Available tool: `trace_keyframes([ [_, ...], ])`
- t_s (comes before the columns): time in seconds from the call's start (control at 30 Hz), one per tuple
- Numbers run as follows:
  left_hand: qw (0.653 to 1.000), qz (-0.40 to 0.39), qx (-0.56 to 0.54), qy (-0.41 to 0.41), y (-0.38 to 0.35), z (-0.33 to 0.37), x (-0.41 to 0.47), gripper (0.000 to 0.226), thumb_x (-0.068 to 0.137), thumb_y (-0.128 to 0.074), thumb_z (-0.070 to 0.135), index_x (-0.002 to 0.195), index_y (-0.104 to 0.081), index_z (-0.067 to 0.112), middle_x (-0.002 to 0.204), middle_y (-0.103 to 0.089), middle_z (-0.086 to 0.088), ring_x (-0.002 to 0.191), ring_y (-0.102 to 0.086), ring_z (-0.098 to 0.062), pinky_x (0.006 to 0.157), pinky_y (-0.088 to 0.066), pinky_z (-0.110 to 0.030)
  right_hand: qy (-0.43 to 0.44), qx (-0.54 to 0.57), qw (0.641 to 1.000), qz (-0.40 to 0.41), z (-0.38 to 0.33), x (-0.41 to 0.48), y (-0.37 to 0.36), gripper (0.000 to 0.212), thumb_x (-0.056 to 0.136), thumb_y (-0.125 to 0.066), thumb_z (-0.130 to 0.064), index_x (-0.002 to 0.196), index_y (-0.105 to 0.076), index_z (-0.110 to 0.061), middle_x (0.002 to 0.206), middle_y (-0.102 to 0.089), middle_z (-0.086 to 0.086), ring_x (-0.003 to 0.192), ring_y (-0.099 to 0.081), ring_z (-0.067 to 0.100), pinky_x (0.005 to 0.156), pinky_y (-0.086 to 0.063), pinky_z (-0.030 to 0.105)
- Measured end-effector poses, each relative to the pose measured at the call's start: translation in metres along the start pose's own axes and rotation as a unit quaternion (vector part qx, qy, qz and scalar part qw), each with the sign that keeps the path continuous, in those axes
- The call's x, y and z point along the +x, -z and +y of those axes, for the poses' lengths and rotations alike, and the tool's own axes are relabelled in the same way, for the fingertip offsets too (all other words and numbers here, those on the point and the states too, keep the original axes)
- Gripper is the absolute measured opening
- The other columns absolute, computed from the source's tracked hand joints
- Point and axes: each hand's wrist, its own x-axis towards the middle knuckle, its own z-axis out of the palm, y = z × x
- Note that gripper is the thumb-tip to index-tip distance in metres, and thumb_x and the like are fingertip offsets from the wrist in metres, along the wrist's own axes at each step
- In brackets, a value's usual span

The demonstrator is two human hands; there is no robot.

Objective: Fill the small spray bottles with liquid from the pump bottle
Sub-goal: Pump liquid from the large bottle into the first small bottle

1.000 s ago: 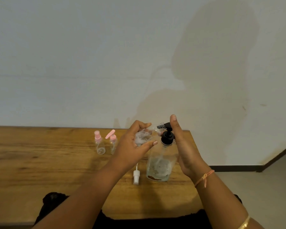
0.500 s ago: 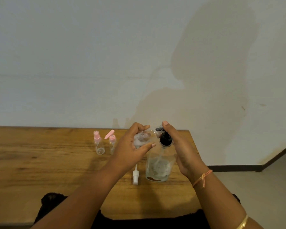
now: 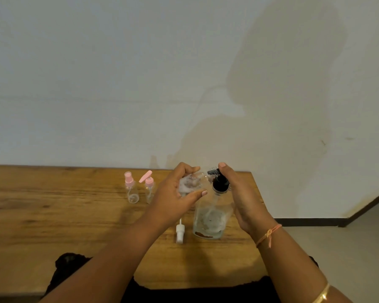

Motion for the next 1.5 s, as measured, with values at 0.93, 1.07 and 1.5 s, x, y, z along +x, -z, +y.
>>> trace_keyframes([
  [0.93,0.999,0.027,0.013,-0.024,-0.0009,0.0033,-0.0006,0.033,0.076,-0.073,0.01,0.087,-0.048,0.027,0.11,-0.052,0.028,0.097,-0.049,0.025,0.072,-0.04,0.002,0.029,-0.032,0.999,-0.003,-0.0008,-0.0002,-0.0014,0.057,0.07,-0.039,-0.075,0.089,-0.071,-0.032,0.101,-0.069,-0.006,0.099,-0.057,0.006,0.084,-0.037,0.031],
  [1.07,0.999,0.027,0.004,-0.026,-0.0011,0.0038,0.0007,0.034,0.076,-0.073,0.009,0.086,-0.047,0.028,0.111,-0.052,0.027,0.099,-0.049,0.025,0.074,-0.041,0.001,0.033,-0.032,0.998,-0.034,-0.0059,-0.0026,-0.0004,0.056,0.075,-0.031,-0.074,0.085,-0.073,-0.038,0.108,-0.067,-0.006,0.1,-0.054,0.002,0.092,-0.031,0.032],
  [1.5,1.0,0.007,0.007,-0.007,-0.0011,-0.0002,0.0002,0.031,0.077,-0.072,0.01,0.087,-0.047,0.024,0.11,-0.052,0.028,0.097,-0.049,0.025,0.073,-0.042,0.0,0.017,-0.013,1.0,-0.007,0.0032,0.004,0.0007,0.028,0.088,-0.047,-0.055,0.087,-0.065,-0.033,0.095,-0.065,-0.011,0.086,-0.054,-0.002,0.083,-0.039,0.028],
])
